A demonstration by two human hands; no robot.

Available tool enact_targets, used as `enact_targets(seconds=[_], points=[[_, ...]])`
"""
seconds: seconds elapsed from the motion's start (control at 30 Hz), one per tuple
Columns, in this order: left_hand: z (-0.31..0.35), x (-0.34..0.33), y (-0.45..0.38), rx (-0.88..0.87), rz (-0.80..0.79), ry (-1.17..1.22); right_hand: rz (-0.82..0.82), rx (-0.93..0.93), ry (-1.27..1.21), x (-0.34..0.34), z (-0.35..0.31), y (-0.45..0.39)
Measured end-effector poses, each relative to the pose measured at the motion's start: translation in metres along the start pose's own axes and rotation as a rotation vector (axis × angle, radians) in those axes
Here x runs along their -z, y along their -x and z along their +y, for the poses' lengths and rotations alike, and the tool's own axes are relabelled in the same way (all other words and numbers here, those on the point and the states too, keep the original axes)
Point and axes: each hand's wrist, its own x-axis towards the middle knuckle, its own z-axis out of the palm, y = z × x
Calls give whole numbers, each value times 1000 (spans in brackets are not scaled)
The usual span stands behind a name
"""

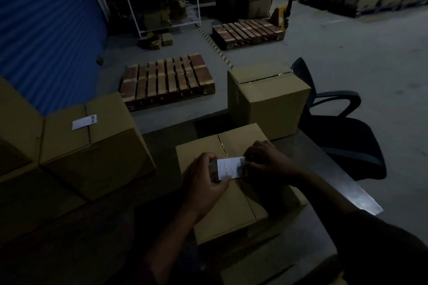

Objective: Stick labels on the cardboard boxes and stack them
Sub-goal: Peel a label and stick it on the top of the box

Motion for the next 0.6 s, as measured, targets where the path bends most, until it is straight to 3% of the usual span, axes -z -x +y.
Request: enact_targets(seconds=[0.13,0.3,0.6], points=[[2,4,1,60,-36,44,29,-3,-317,3,0,12],[8,4,2,66,-52,-1,57,-55,-917,10,-12,32],[18,-7,-2,-5,-52,-213,446,-335,-1190,-3,-14,84]])
